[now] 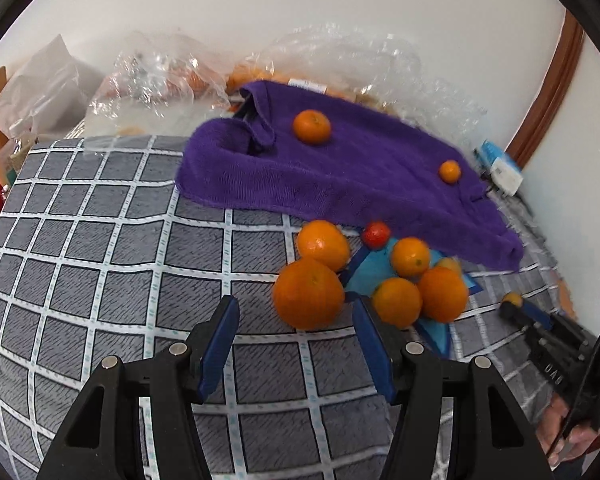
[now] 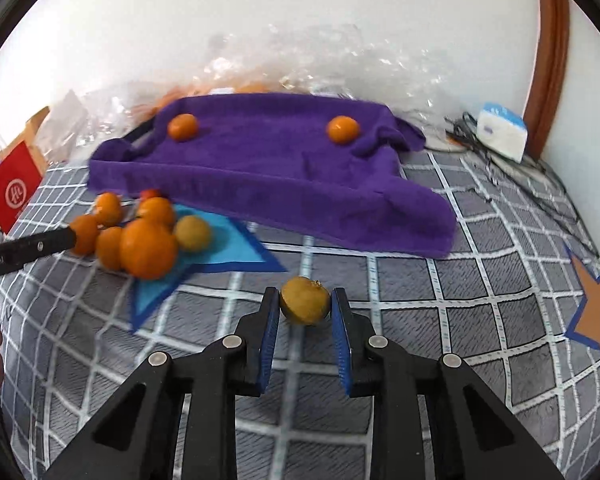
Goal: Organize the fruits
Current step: 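Grasp the small yellow fruit with the right tool while the left tool grasps another large orange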
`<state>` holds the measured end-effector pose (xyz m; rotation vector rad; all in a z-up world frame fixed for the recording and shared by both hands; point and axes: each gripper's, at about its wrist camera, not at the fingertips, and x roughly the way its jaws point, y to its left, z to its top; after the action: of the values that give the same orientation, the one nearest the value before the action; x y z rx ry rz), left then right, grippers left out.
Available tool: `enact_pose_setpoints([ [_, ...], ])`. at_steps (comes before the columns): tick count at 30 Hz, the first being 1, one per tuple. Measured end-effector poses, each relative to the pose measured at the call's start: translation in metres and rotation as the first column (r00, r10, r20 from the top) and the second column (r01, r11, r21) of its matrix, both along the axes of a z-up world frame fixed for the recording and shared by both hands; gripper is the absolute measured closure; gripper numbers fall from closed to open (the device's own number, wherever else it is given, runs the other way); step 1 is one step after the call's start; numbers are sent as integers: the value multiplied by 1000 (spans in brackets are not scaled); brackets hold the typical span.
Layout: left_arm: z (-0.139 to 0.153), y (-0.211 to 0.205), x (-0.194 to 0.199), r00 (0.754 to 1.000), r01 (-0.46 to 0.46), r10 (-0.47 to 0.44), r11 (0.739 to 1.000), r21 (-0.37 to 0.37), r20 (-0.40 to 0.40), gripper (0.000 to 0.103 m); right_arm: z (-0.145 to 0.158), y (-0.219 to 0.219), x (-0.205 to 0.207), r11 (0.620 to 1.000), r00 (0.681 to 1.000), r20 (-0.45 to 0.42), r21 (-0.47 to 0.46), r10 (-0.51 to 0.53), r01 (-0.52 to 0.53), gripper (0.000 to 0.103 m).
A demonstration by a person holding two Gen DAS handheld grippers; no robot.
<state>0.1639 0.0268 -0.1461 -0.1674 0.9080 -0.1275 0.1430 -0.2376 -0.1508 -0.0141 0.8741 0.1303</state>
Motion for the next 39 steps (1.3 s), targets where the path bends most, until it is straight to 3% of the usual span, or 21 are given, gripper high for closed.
enact_pose_setpoints([
  [9, -13, -21, 7, 998, 42, -47, 994, 105, 46, 51, -6, -9, 11, 999, 999, -16, 11, -47, 47, 77],
  [15, -14, -17, 8, 997, 61, -64, 996, 71, 50, 53, -7, -15, 10, 997, 998, -18, 38, -66, 67, 77],
  [20, -14, -20, 7, 997, 54, -59, 994, 91, 47, 53, -10, -11, 11, 998, 998, -29, 10, -62, 63, 77],
  [25, -13, -12, 7, 998, 20, -24, 998, 66, 52, 65, -9, -11, 10, 998, 998, -28, 2, -60, 60, 77],
  [33, -9, 0, -2, 996, -15, 15, 1000, 2, 85, 66, -6, -13, 7, 998, 998, -8, 15, -62, 62, 77],
  [39, -5, 4, -8, 992, -47, 47, 999, -2, 121, 66, -6, -15, 6, 997, 998, 4, 30, -70, 70, 77],
])
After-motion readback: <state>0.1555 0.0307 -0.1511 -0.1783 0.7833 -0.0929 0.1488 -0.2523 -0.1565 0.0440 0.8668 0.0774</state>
